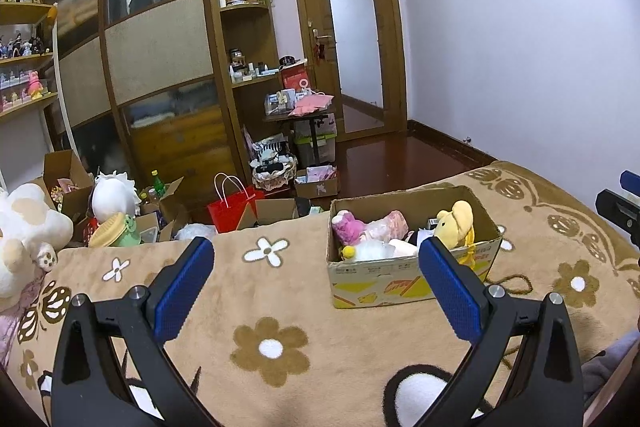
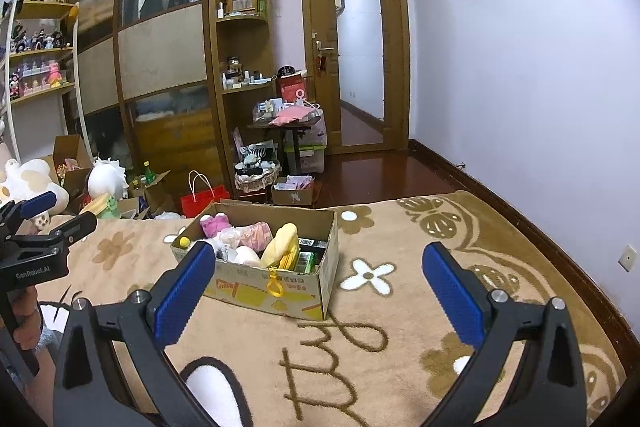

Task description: Organize soft objects

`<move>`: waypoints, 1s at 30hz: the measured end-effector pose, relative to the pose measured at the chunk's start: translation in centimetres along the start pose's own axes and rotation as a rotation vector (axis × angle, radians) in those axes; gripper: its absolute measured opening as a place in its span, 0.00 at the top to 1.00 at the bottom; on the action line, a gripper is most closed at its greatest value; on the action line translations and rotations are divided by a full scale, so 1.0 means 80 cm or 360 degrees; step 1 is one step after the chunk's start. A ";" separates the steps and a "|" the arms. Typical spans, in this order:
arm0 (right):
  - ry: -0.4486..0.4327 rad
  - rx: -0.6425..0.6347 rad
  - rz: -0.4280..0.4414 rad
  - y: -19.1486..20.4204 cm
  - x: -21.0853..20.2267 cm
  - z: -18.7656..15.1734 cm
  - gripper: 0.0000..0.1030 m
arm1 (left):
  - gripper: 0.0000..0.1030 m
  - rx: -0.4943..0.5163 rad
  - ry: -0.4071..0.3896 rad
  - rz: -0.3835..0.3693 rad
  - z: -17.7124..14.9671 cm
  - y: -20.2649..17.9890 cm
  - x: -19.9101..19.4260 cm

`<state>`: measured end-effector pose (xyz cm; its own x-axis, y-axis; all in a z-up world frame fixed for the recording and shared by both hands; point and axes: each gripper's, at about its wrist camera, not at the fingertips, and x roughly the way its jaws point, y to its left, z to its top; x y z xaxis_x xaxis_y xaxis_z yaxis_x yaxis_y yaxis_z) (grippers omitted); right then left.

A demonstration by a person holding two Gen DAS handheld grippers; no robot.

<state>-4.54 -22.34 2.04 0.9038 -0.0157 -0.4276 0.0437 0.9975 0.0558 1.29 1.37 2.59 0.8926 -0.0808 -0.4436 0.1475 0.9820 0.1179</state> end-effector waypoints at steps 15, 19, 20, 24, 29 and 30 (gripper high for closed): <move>0.0009 -0.0020 -0.0019 0.005 0.005 -0.002 0.00 | 0.02 0.0021 0.0029 -0.0012 -0.002 -0.001 0.007; 0.0009 -0.0024 -0.0021 0.006 0.005 -0.002 0.00 | 0.02 0.0022 0.0029 -0.0015 -0.004 -0.001 0.007; 0.0010 -0.0026 -0.0022 0.006 0.006 -0.002 0.00 | 0.02 0.0022 0.0031 -0.0017 -0.004 -0.001 0.007; 0.0013 -0.0023 -0.0022 0.006 0.006 -0.003 0.00 | 0.02 0.0026 0.0041 -0.0021 -0.006 -0.002 0.008; 0.0013 -0.0020 -0.0019 0.005 0.007 -0.002 0.00 | 0.02 0.0029 0.0042 -0.0018 -0.006 -0.003 0.009; 0.0013 -0.0021 -0.0020 0.005 0.007 -0.002 0.00 | 0.02 0.0028 0.0043 -0.0017 -0.006 -0.003 0.009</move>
<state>-4.11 -21.97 1.69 0.8997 -0.0277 -0.4356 0.0493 0.9980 0.0385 1.70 1.18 1.78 0.8791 -0.0866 -0.4688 0.1649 0.9779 0.1285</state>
